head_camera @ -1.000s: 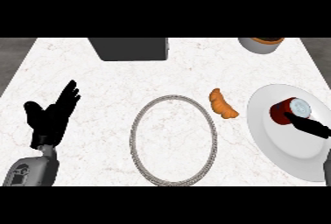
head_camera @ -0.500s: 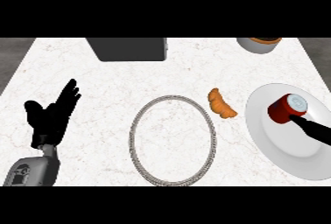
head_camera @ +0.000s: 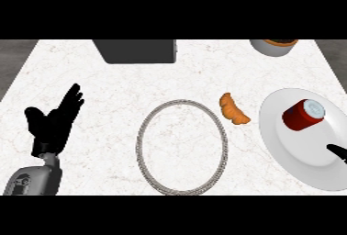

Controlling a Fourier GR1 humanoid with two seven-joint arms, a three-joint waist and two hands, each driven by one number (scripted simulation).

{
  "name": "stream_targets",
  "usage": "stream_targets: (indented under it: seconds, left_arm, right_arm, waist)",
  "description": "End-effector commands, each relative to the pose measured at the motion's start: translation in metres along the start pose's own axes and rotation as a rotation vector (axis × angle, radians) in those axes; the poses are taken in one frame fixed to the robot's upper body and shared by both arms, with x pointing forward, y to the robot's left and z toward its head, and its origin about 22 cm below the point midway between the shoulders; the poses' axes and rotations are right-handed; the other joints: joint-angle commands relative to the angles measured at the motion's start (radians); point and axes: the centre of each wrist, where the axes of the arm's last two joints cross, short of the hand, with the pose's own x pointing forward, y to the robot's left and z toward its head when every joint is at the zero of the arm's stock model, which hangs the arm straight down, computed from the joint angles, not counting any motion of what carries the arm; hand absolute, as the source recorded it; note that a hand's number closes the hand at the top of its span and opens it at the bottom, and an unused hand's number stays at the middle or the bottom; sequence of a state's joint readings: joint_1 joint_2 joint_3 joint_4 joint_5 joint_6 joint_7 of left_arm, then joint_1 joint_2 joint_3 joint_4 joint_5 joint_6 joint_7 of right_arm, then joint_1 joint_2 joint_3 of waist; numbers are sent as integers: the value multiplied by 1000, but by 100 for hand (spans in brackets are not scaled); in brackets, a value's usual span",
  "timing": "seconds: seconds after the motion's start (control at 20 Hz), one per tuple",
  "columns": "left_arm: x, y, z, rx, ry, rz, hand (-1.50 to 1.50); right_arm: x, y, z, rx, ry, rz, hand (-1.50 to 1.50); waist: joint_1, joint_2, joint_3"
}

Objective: Pick the can from the placemat and place it in the plate

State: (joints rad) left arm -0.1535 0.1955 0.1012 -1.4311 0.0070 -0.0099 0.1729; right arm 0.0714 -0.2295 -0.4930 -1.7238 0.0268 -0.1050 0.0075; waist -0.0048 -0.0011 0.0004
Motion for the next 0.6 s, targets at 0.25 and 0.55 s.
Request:
stream_targets:
  seconds: [0.25, 0.55]
  left_arm:
    - [-3, 9, -9, -7, 0, 22, 0]
    - [5, -10, -7, 6, -12, -1, 0]
  right_arm:
    - [-26, -47, 13, -34, 6, 27, -150]
    - [-33, -80, 22, -49, 21, 56, -150]
  waist:
    - [1, 1, 0]
    - [-1, 1, 0]
